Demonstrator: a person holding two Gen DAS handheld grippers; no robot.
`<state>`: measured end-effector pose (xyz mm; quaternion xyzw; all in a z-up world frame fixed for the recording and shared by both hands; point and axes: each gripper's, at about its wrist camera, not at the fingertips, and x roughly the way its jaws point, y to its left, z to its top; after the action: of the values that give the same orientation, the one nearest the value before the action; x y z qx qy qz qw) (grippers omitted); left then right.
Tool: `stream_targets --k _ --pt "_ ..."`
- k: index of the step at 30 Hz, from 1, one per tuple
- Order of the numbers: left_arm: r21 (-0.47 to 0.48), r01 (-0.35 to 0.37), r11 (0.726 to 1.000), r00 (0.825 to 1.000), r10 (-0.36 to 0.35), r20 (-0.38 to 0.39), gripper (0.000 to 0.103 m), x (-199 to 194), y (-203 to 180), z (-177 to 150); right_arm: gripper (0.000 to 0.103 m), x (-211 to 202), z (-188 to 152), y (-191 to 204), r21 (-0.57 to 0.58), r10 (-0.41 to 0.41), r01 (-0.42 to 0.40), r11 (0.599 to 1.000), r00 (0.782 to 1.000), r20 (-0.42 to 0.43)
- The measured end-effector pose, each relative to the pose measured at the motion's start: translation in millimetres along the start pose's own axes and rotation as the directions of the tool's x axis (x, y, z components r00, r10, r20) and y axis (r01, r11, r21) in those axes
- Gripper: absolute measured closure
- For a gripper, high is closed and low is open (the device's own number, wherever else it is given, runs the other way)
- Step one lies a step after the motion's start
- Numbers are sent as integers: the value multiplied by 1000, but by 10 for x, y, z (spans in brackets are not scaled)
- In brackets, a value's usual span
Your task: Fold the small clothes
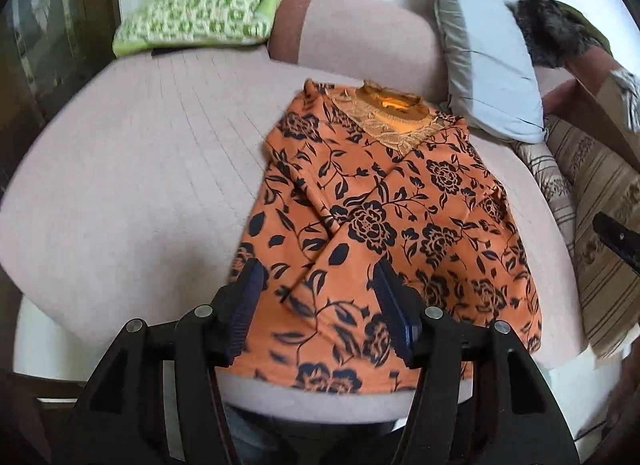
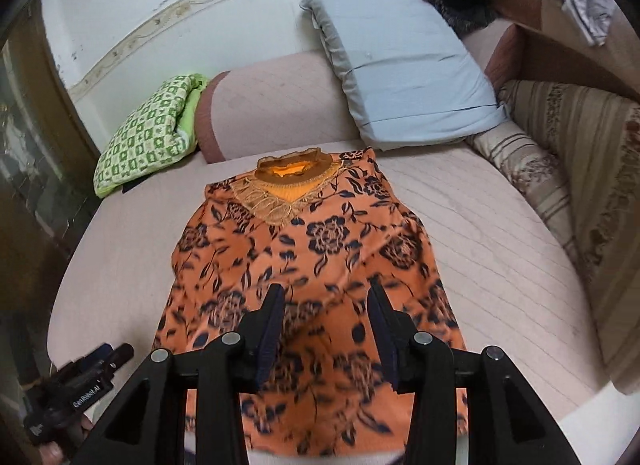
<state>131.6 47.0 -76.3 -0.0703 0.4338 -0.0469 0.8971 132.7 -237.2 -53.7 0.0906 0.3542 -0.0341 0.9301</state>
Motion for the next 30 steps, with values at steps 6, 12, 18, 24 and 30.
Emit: stream_targets --k 6,12,18,24,30 --pt "0 29 1000 998 -29 49 46 -367 -63 -101 62 -337 -289 32 11 5 -5 1000 1000 -15" --pt "47 38 998 997 -41 67 46 -530 -190 -178 62 -541 -415 29 15 -33 34 999 999 -10" --pt "52 52 997 998 -54 41 46 -497 -195 -241 62 -582 -504 0 20 -16 16 1000 1000 -19" --pt "0 4 1000 1000 -4 -31 46 -166 91 -323 62 -388 -682 -279 84 73 -69 994 996 -53" --pt "-87 -50 995 994 41 -106 46 164 484 -394 62 10 -916 -843 209 94 -64 976 986 -141"
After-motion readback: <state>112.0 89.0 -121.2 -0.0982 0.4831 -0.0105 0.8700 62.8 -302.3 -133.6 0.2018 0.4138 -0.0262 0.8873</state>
